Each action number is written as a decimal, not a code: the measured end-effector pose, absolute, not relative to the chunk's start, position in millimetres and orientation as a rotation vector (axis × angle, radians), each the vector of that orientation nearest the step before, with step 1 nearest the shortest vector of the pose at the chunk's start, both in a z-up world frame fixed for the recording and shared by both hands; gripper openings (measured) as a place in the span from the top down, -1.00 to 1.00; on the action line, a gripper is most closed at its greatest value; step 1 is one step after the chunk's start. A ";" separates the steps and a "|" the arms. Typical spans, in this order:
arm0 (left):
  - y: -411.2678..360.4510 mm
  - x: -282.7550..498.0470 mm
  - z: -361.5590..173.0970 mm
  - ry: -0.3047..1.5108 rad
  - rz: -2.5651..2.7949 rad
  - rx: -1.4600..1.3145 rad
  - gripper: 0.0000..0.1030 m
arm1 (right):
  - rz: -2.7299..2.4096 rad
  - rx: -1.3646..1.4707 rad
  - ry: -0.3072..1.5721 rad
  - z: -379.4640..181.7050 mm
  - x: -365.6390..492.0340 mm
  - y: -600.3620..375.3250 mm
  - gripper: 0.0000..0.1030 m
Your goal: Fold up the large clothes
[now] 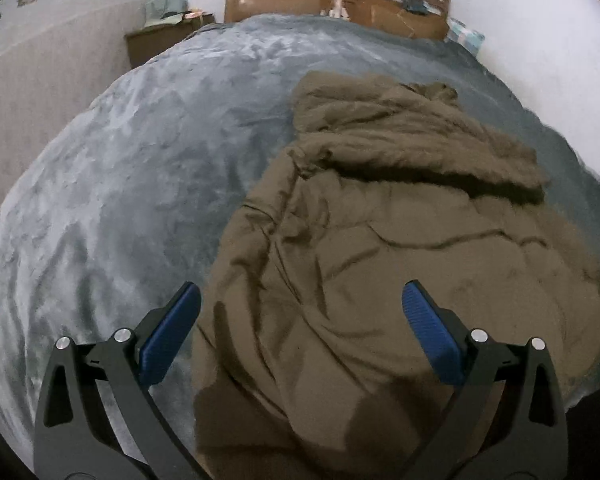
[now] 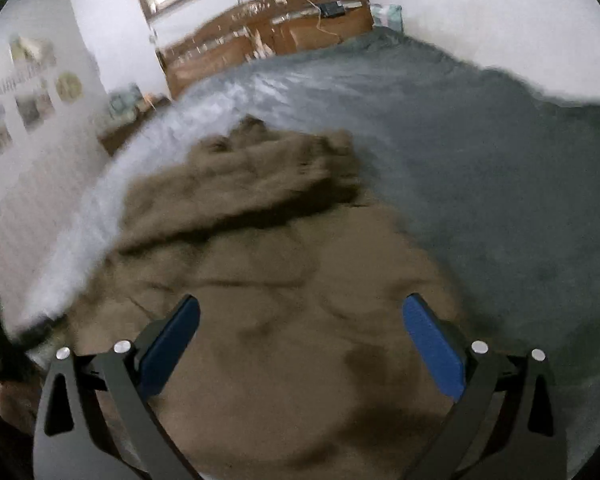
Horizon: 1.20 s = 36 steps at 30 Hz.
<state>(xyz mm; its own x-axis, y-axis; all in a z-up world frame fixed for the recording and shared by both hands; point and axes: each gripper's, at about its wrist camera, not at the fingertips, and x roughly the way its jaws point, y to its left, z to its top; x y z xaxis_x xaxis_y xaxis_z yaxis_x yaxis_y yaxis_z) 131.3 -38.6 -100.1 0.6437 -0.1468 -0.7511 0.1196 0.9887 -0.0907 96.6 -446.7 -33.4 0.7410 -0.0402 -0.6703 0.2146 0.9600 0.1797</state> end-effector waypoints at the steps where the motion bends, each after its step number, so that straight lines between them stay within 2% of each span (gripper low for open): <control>1: -40.2 128.2 -103.4 0.873 -0.156 -0.034 -0.94 | -0.182 0.198 0.750 -33.5 91.0 -450.2 -0.96; 3: -44.7 117.6 -114.9 0.908 -0.165 -0.038 -0.94 | -0.251 0.163 0.790 -39.0 77.1 -461.4 -0.96; 8: -45.0 96.7 -127.0 0.904 -0.143 -0.005 -0.94 | -0.277 0.285 0.849 -53.6 62.1 -491.0 -0.96; 18: -25.7 88.4 -131.2 0.921 -0.144 -0.025 -0.94 | -0.275 0.168 0.977 -69.7 74.5 -473.4 -0.96; 28: -30.7 92.9 -134.6 0.934 -0.132 -0.007 -0.94 | -0.157 0.229 1.164 -102.1 94.9 -476.5 -0.94; 29: -31.5 94.0 -135.6 0.940 -0.133 -0.005 -0.94 | -0.138 0.262 1.197 -108.9 98.0 -479.8 -0.88; 30: -32.5 95.7 -137.1 0.950 -0.134 -0.003 -0.94 | -0.122 0.287 1.216 -113.7 99.7 -481.8 -0.72; 31: -33.4 96.6 -138.2 0.956 -0.134 -0.002 -0.94 | -0.101 0.314 1.233 -118.5 101.2 -483.9 -0.44; 32: -34.3 97.3 -139.2 0.962 -0.134 0.000 -0.94 | -0.076 0.337 1.236 -121.2 101.3 -485.1 -0.31; 33: -35.4 98.4 -140.6 0.973 -0.138 0.001 -0.94 | -0.069 0.337 1.233 -121.5 99.8 -483.5 -0.09; 34: -36.1 98.4 -141.4 0.976 -0.141 0.000 -0.94 | -0.063 0.332 1.225 -120.3 98.2 -482.0 0.08; 36: -36.7 98.2 -141.3 0.976 -0.147 -0.002 -0.92 | -0.051 0.313 1.200 -115.5 94.0 -477.8 0.29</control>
